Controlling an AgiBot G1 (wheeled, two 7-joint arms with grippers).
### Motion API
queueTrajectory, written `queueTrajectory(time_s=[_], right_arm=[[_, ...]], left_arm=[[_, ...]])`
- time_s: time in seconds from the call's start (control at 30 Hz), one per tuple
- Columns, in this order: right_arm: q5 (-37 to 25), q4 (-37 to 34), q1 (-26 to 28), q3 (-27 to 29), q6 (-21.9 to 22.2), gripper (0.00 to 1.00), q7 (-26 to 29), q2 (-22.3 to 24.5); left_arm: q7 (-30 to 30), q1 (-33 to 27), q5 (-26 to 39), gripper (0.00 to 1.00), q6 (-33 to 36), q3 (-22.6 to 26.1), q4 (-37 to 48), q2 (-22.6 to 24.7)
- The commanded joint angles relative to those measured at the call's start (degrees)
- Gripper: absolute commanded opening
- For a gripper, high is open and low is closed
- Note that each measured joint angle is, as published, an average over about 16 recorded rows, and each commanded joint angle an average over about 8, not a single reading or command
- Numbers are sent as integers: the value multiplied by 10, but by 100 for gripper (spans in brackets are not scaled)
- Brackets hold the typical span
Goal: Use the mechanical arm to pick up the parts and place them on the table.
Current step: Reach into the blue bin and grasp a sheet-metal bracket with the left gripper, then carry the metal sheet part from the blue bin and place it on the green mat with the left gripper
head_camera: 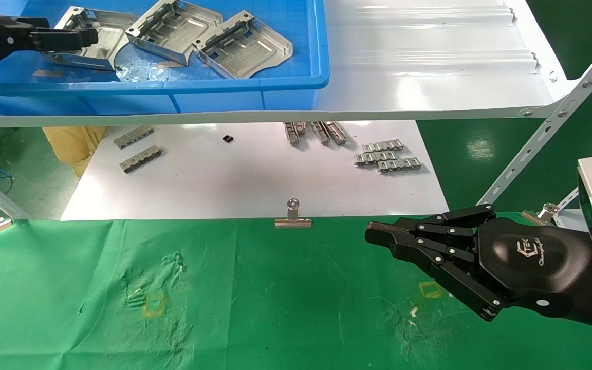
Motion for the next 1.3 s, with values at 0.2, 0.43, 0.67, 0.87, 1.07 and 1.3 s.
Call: queueTrajectory(time_s=[0.2,0.43,0.67,0.87,1.07,1.3], right_arm=[[0,0,0,0,0,0,0,0],[0,0,0,0,0,0,0,0],[0,0,0,0,0,0,0,0],[0,0,0,0,0,0,0,0],[0,0,0,0,0,0,0,0],[0,0,0,0,0,0,0,0]], left_arm=[[-4,6,3,0,-9,1,-4,1],[-8,8,6,0,-14,2,-11,-1],[-15,10,8,0,-15,3,-20,-4],[-18,13,5,0,-16,1,-25,-8],[-15,17,-4,0,-26,-7,-32,-12],[-4,22,-28,0,-52,-28,-61,-23]])
